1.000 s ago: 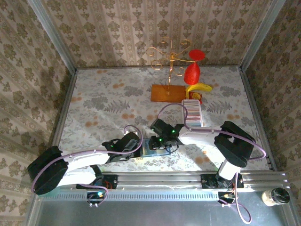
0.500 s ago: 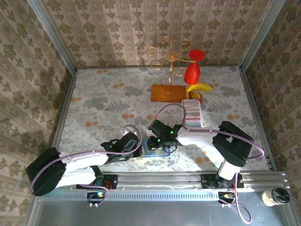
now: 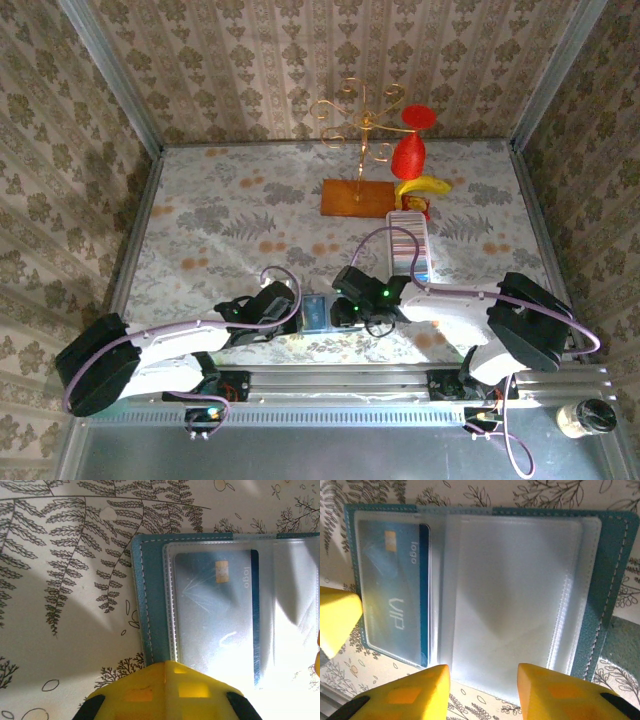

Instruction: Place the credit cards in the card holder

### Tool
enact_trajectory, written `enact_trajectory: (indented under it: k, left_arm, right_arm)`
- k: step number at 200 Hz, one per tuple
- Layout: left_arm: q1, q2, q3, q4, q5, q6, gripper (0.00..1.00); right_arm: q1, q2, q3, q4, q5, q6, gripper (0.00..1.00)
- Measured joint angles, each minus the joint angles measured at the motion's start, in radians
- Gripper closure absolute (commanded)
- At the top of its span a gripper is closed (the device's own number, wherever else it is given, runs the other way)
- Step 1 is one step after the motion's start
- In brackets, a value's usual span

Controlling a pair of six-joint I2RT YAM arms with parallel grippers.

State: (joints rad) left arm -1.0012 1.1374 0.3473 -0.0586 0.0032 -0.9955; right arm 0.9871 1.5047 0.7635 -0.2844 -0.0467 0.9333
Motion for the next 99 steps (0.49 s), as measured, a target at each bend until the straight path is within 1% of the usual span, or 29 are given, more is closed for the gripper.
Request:
enact_trajectory:
  k: [71, 99]
  left_arm:
    - [0.000, 0.014, 0.000, 0.008, 0.000, 0.000, 0.97]
    - [0.000, 0.021, 0.000, 0.018, 0.000, 0.000, 0.97]
  right_arm:
    - [0.013, 0.007, -0.007, -0.011, 0.042, 0.023, 0.59]
    - [0.017, 0.029, -0.002, -0.010, 0.043, 0.028, 0.54]
